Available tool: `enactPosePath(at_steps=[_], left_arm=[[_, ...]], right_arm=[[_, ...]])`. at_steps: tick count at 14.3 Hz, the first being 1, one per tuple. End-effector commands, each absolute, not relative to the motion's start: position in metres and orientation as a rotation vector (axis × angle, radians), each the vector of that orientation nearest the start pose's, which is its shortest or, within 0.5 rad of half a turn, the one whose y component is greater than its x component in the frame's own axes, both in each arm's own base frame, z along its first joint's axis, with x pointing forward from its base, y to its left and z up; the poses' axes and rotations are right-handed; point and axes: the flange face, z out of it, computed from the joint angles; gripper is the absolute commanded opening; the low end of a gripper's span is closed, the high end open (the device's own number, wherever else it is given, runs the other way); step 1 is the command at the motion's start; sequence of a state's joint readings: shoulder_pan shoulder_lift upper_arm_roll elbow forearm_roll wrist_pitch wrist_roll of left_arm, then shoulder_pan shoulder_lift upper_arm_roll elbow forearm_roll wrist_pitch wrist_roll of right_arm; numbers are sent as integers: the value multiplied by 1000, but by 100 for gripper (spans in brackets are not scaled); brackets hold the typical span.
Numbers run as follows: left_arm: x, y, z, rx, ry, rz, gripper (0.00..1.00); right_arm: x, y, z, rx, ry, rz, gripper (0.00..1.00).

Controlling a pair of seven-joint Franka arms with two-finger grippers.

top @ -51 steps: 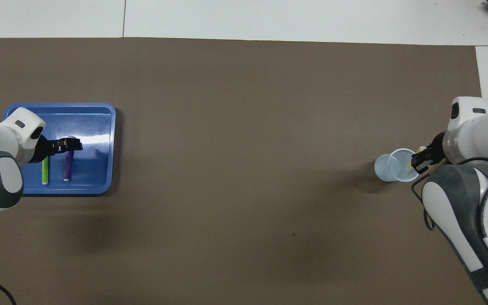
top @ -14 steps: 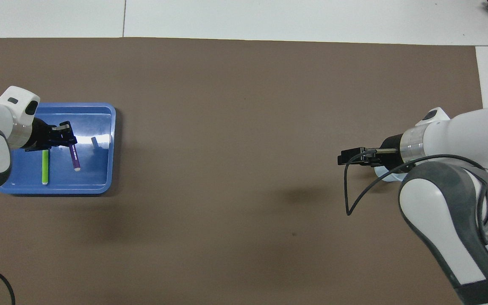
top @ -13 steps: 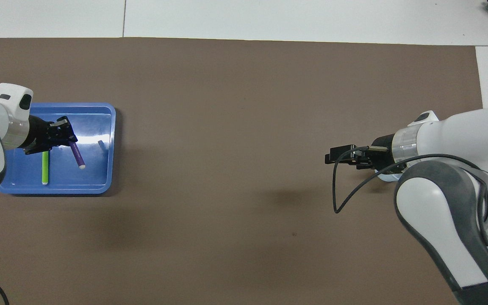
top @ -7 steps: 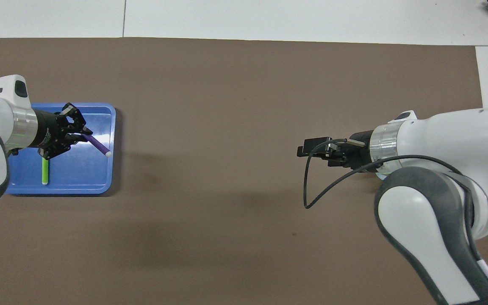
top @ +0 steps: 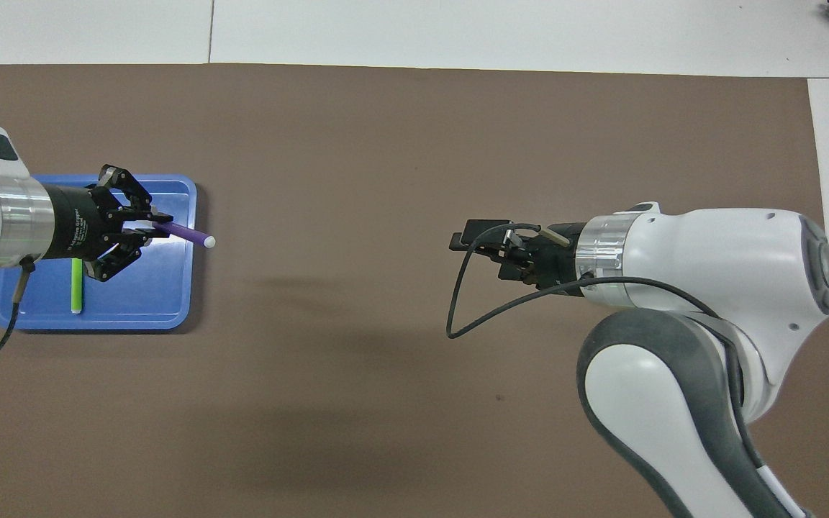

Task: Transfer and insert pens with both arms
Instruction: 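Bring the purple pen toward the right gripper with the left gripper, then close the right gripper on the purple pen's free end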

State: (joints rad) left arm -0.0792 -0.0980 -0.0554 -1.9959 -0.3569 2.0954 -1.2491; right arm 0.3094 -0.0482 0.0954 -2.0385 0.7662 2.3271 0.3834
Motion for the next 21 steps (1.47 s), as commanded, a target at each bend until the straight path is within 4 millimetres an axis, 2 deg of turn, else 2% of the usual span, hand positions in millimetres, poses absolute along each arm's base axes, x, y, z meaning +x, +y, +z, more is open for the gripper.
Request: enactPosePath(at_steps=[1, 3, 6, 9, 10, 13, 15, 19, 21], left_arm=[[525, -117, 536, -2728, -2200, 203, 0], [516, -138, 542, -2690, -2239, 254, 0], [503, -154, 552, -2632, -2294, 309, 0], [493, -164, 562, -2593, -2346, 371, 0], [488, -174, 563, -2589, -2339, 382, 0], [475, -200, 565, -2554, -2351, 416, 0], [472, -205, 567, -2551, -2355, 418, 0], [472, -205, 567, -2539, -2364, 423, 0], [472, -205, 567, -2534, -2366, 425, 0]], right_arm=[[521, 268, 515, -2297, 562, -88, 100], [516, 285, 519, -2271, 600, -110, 100], [510, 301, 519, -2249, 636, -111, 100], [494, 337, 521, -2228, 609, -149, 100], [487, 349, 524, -2209, 630, -148, 100], [483, 364, 534, -2174, 646, -150, 100], [480, 376, 540, -2158, 659, -128, 100], [477, 379, 540, -2156, 659, -121, 100], [471, 387, 540, -2160, 643, -113, 100]])
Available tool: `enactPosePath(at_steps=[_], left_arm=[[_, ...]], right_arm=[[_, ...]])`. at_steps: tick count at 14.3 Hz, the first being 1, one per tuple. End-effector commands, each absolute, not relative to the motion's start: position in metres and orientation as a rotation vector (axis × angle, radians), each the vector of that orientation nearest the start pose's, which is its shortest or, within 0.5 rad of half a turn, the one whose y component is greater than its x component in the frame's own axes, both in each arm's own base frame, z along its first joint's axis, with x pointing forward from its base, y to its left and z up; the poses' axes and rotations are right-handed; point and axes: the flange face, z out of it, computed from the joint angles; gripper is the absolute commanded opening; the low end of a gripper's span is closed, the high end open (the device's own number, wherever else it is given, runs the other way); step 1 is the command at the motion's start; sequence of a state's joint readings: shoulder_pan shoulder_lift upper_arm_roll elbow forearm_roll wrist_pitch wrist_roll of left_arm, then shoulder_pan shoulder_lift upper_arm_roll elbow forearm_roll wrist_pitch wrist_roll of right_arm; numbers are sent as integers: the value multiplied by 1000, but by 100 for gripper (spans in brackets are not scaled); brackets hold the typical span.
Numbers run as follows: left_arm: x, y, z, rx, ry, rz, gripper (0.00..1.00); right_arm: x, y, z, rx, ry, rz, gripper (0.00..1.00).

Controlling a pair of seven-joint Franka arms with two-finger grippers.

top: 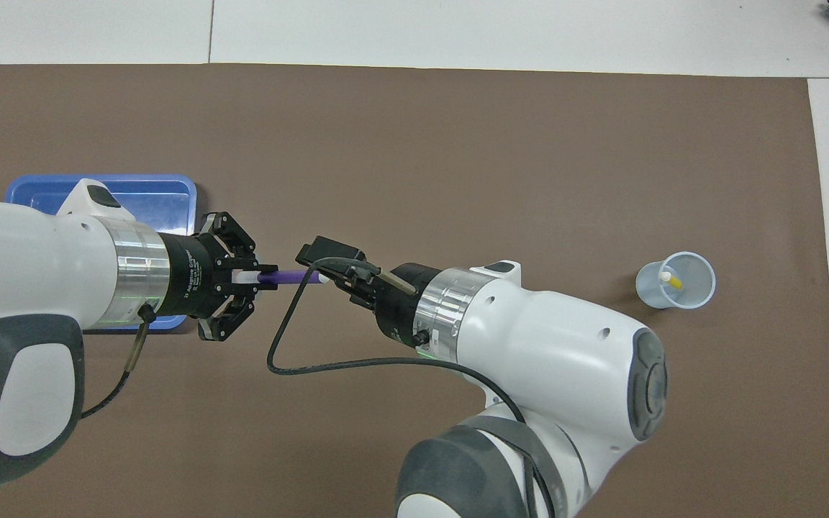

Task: Transfer and insert pens with both arms
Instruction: 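Close the right gripper on the purple pen's free end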

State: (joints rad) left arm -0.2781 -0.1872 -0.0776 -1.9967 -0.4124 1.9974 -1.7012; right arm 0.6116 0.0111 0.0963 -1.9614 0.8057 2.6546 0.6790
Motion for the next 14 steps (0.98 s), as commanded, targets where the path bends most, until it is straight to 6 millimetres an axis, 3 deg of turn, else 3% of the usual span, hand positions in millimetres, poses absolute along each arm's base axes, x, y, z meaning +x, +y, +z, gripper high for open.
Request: enactPosePath(at_steps=[1, 3, 8, 12, 14], left_arm=[[472, -205, 567, -2534, -2366, 425, 0], [472, -205, 568, -2534, -2368, 424, 0], [469, -204, 571, -2540, -2370, 420, 0], [469, -204, 571, -2540, -2370, 420, 0], [469, -204, 571, -2539, -2369, 421, 0]], right_arm=[[469, 389, 541, -2155, 641, -119, 100], [463, 397, 541, -2150, 638, -120, 100], [465, 396, 538, -2157, 628, -129, 62], [467, 395, 537, -2157, 634, -128, 41], [467, 395, 537, -2157, 632, -129, 40]])
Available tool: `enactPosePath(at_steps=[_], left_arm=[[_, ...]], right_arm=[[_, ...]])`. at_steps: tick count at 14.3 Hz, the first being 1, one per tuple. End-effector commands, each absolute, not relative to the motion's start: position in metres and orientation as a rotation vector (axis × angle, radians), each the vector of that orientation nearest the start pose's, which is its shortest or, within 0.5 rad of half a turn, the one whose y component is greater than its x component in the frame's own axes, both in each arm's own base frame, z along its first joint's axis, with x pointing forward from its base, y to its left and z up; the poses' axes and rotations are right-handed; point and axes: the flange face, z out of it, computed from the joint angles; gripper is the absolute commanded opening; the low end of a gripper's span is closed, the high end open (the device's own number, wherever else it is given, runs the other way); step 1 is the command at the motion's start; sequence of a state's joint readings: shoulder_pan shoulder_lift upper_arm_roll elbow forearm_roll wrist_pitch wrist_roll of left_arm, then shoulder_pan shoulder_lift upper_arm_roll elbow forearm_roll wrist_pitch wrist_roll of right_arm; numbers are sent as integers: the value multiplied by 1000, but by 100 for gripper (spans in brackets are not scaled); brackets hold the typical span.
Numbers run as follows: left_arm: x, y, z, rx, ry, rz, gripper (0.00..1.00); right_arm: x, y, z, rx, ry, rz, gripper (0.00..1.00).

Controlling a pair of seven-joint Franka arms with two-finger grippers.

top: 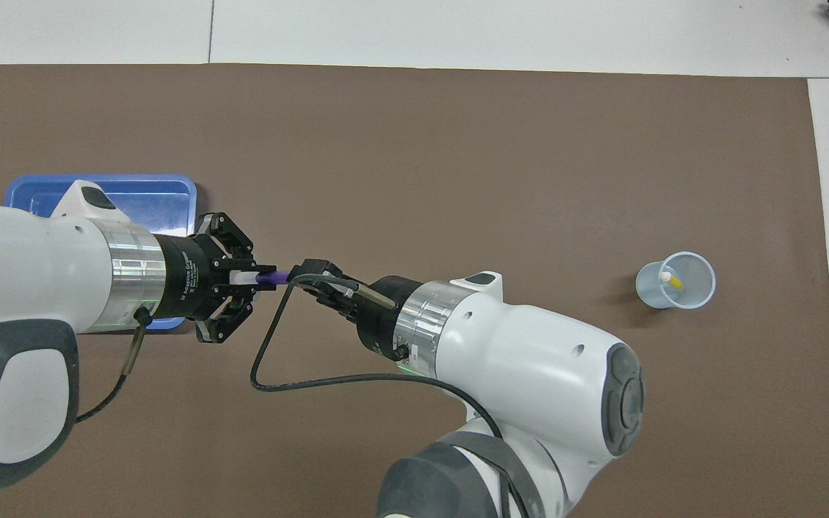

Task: Transfer and insert pens with both arms
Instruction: 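Close the right gripper on the purple pen's free end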

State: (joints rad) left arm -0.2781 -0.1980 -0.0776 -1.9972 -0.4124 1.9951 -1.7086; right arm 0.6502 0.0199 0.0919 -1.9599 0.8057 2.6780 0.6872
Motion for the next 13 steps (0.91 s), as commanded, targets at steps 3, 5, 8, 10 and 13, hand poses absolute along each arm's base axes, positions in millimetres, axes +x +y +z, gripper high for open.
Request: enactPosePath(at_steps=[3, 5, 8, 10, 13], left_arm=[[469, -204, 571, -2539, -2367, 422, 0], [469, -203, 571, -2537, -2369, 422, 0], [468, -203, 574, -2541, -2374, 418, 0], [468, -202, 574, -2540, -2373, 418, 0], [468, -203, 574, -2539, -2373, 419, 0]], right_arm=[[468, 393, 537, -2157, 635, -131, 39], [468, 393, 537, -2157, 635, -131, 32], [469, 392, 537, -2156, 637, -132, 28], [469, 392, 537, -2156, 639, -133, 23], [469, 392, 537, -2156, 639, -133, 3]])
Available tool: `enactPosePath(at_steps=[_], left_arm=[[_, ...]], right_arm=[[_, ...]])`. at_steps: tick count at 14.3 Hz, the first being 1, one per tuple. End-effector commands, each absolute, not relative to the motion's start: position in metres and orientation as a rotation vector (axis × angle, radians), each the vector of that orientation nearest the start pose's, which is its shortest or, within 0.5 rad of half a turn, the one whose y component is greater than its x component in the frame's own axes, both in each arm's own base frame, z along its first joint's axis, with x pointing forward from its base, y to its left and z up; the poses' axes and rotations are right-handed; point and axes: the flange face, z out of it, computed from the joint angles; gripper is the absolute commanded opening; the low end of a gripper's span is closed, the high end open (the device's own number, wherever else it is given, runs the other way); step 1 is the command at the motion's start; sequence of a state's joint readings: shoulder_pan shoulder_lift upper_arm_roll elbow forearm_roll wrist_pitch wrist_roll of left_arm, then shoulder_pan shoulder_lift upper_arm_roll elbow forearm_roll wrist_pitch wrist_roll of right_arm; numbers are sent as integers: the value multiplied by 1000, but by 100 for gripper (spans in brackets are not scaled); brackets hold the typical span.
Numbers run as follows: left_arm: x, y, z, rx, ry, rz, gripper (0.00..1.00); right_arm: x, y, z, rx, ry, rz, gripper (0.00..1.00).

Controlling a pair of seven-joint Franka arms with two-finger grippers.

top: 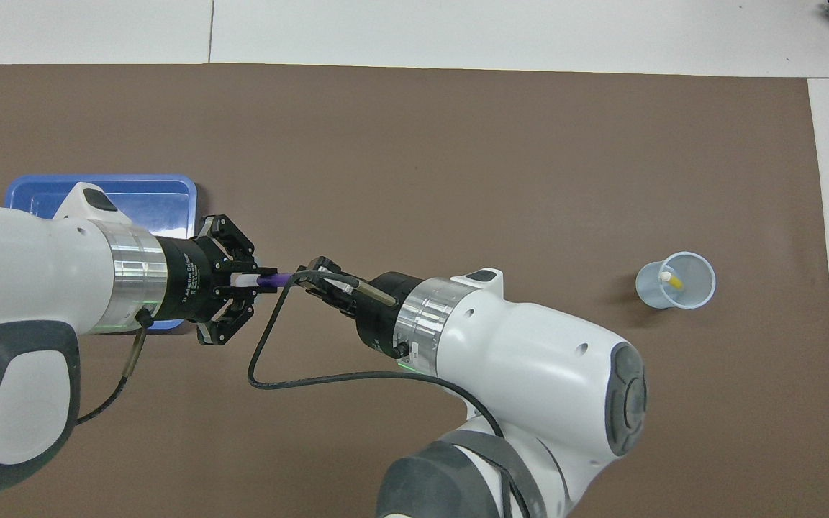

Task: Transfer and insert pens with both arms
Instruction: 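Open the left gripper to release the purple pen to the right gripper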

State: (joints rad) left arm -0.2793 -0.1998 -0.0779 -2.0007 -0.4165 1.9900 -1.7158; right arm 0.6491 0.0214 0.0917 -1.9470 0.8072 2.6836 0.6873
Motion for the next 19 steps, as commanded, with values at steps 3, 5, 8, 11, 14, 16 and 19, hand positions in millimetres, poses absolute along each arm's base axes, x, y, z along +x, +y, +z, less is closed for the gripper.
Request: enactPosePath(at_steps=[3, 5, 8, 11, 14, 16, 19], left_arm=[[468, -202, 574, -2548, -2366, 416, 0], [468, -202, 574, -2549, -2367, 415, 0], [466, -202, 574, -2573, -2345, 406, 22], [466, -203, 575, -2603, -2320, 390, 100], [466, -203, 574, -2630, -2289, 386, 100], [465, -201, 573, -2750, -2158, 358, 100], [460, -183, 567, -2988, -1782, 332, 100]], right_arm=[[470, 391, 537, -2155, 640, -133, 0], [471, 390, 536, -2156, 643, -133, 0], [471, 390, 536, -2155, 644, -134, 0], [471, 390, 536, -2156, 643, -135, 0], [475, 383, 533, -2179, 611, -143, 0], [484, 366, 527, -2243, 519, -132, 0], [502, 323, 514, -2369, 358, -88, 0]])
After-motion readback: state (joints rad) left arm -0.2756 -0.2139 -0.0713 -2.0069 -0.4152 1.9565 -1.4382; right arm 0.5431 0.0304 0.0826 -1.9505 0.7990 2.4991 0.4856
